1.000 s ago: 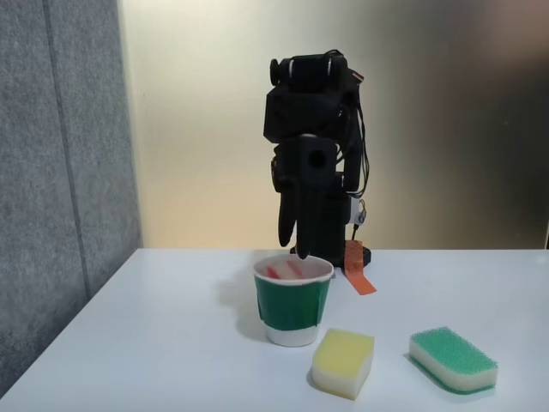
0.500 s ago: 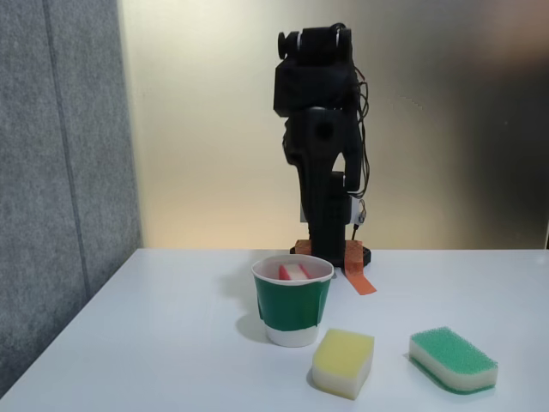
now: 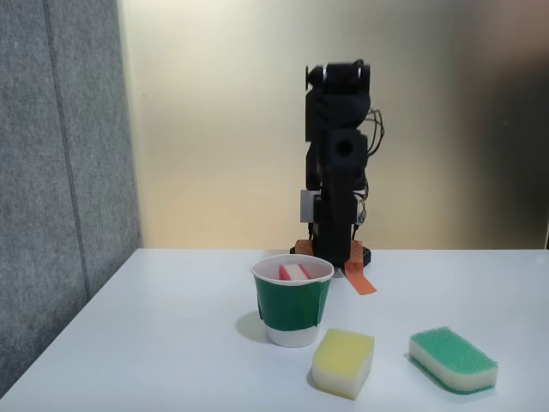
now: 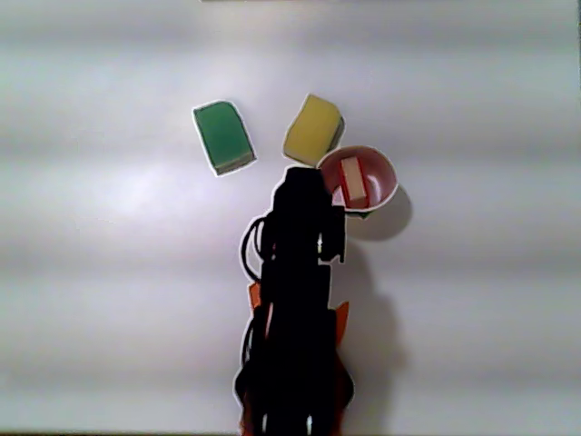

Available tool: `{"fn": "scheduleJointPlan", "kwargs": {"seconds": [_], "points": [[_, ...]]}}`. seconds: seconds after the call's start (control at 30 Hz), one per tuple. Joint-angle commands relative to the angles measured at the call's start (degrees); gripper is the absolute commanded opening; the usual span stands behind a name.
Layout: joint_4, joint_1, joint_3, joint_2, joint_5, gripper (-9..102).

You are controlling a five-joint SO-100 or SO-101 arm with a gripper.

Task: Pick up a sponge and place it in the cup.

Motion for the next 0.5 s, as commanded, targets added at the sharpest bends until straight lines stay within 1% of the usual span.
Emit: {"fn": "scheduleJointPlan", "kwargs": {"seconds": [0.0,0.3,0.47], "points": [[-1.93,-1.14,4.31,5.27,1.41,0],[-10.9,-2.9,17.58,17.05,4.83,0],[-12.74,-3.25,22.41,22.24,5.19,0]]}}
